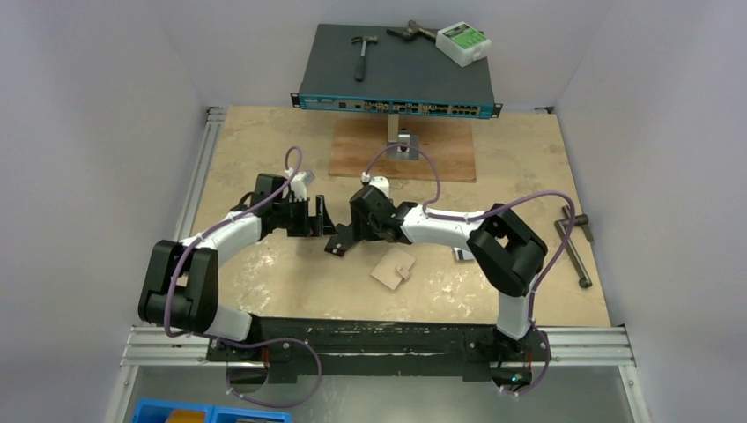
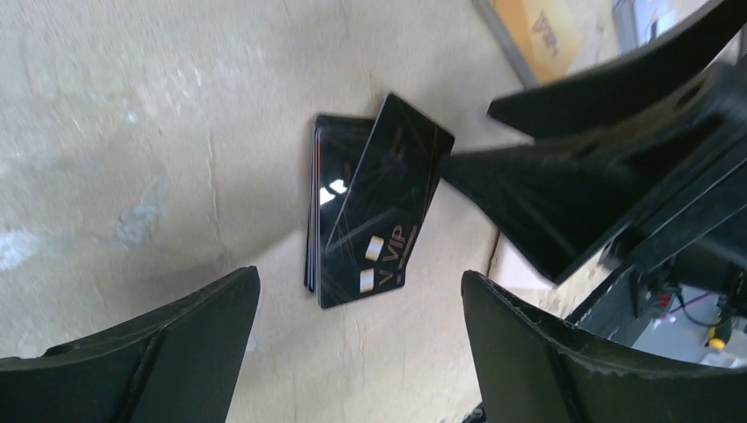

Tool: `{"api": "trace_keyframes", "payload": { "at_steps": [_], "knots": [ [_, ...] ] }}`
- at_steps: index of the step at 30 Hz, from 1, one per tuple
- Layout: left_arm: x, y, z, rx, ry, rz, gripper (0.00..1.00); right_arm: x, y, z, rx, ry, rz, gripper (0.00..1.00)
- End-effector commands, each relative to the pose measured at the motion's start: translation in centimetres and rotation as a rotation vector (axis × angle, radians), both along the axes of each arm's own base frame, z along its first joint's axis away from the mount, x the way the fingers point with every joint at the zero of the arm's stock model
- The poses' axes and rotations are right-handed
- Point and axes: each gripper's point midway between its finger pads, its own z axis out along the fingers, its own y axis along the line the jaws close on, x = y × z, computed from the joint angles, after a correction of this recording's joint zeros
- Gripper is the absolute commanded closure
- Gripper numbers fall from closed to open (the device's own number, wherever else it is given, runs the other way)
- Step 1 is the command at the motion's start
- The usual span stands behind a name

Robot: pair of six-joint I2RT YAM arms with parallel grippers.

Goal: Put the credit cards into the card holder
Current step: Pick up the credit card from the center of the board.

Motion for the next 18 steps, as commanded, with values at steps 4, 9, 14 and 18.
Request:
{"api": "trace_keyframes", "payload": {
  "at_steps": [4,9,14,18],
  "knots": [
    [3.3,-0.7,1.1,-0.096,-0.044,0.094,0.15,-1.7,2.2,-0.7,0.013,0.042,0.063,0.38],
    [3.4,-0.6,1.0,-0.08,-0.063,0.078,0.16,-1.7,2.5,-0.5,0.057,0.052,0.066,0.34],
    [4.2,0.7,0.4,0.045,-0.116,0.058,0.19,-1.8,2.0,-1.3,0.127,0.104,0.04,0.34],
    [4.8,1.1,3.0,0.107,-0.204,0.019,0.26,-1.1,1.1,-0.7,0.163,0.096,0.01,0.35]
  ]
}}
